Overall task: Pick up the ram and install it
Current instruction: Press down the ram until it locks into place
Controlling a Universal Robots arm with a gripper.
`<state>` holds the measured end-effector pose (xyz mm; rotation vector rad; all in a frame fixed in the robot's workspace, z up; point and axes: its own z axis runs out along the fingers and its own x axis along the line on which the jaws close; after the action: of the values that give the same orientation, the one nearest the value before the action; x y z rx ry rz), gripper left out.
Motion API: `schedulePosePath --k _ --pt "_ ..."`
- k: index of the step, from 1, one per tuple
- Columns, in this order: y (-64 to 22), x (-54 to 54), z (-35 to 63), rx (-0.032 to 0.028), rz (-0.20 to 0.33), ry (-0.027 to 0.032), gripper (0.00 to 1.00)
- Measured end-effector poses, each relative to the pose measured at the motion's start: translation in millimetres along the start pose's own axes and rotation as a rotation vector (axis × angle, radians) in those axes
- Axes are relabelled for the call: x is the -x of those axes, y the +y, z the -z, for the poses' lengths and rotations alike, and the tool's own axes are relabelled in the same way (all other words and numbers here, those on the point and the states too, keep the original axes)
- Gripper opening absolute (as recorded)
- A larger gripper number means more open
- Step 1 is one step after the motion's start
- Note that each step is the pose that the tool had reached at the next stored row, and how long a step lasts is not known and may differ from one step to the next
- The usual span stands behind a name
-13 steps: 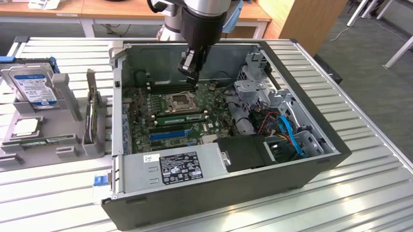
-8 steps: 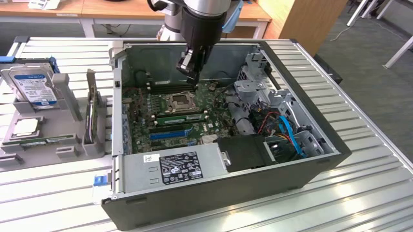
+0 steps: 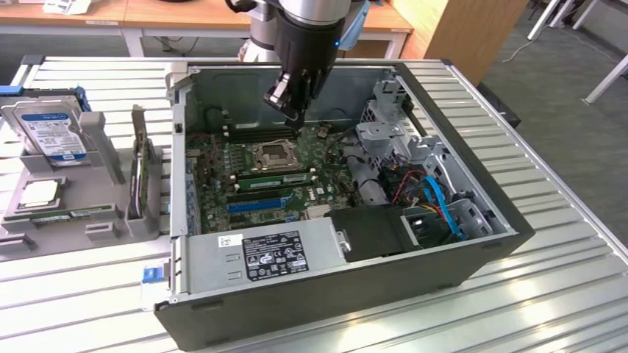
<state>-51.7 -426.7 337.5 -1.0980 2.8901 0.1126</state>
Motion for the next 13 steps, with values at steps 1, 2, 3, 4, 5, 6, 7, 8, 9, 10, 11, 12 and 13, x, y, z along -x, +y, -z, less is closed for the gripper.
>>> schedulePosePath --k 1,2,3,4,5,6,7,8,9,10,11,12,13 --pt "0.0 0.0 0.0 -0.0009 -0.014 -0.0007 0.1" --pt "0.0 0.0 0.0 -0.0014 -0.021 -0.001 0.1" --pt "0.0 0.0 0.0 -0.0015 -0.023 -0.0012 0.1" --pt "0.0 0.0 0.0 -0.0016 -0.023 -0.0012 0.1" --pt "0.0 0.0 0.0 -0.0016 -0.023 -0.0012 0.1" --pt "0.0 0.0 0.0 -0.0016 -0.023 -0.0012 0.1" --pt "0.0 0.0 0.0 -0.0016 -0.023 -0.0012 0.1" --pt "0.0 0.0 0.0 -0.0016 -0.023 -0.0012 0.1" --pt "0.0 0.0 0.0 -0.0017 -0.023 -0.0012 0.1" --pt "0.0 0.0 0.0 -0.0016 -0.023 -0.0012 0.1" --pt "0.0 0.0 0.0 -0.0016 -0.023 -0.0012 0.1" --pt "0.0 0.0 0.0 -0.0016 -0.023 -0.0012 0.1" --pt "0.0 0.0 0.0 -0.0016 -0.023 -0.0012 0.1"
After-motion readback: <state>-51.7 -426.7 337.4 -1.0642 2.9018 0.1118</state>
